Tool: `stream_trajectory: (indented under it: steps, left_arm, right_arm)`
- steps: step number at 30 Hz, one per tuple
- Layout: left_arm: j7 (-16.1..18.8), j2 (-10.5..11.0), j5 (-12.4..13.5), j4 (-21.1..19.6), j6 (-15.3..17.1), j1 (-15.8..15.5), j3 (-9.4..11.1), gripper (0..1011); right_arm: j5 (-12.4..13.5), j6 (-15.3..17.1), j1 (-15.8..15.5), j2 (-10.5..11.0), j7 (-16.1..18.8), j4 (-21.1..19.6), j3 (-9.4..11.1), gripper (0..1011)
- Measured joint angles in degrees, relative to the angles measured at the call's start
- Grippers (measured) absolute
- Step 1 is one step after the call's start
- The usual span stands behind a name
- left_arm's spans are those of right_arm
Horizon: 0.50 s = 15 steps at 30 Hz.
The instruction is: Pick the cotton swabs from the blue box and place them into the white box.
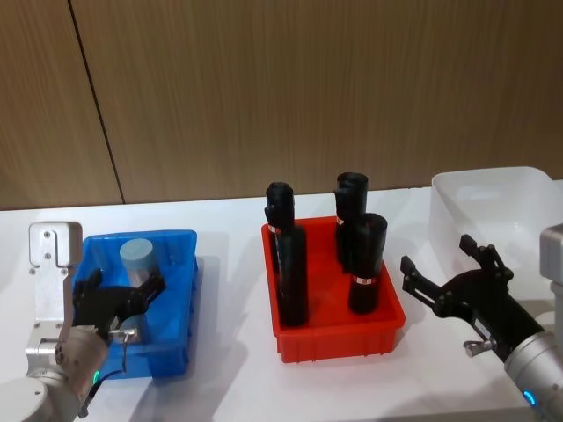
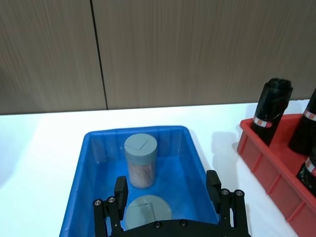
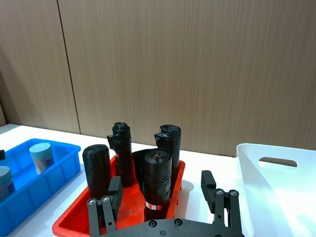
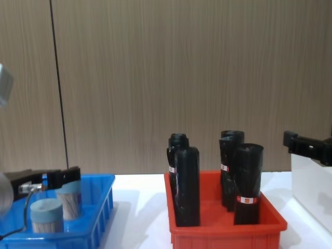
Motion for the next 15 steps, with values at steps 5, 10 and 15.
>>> stream_trajectory:
  steps: [5, 10, 15]
  left_arm:
    - [0.06, 0.03, -0.26, 1.23, 0.84, -0.09, -0.30, 1003]
    - [-0.24, 0.03, -0.57, 2.83, 1.56, -0.20, -0.62, 1003]
    - [-1.08, 0.02, -0.83, 4.28, 1.97, -0.30, -0.87, 1003]
  right_arm:
    - [0.00, 0.00, 0.00, 0.00, 0.00, 0.00, 0.00, 1002]
    - [0.00, 0.00, 0.00, 0.00, 0.00, 0.00, 0.00, 1001]
    - [0.00, 0.00, 0.00, 0.00, 0.00, 0.00, 0.00, 1001]
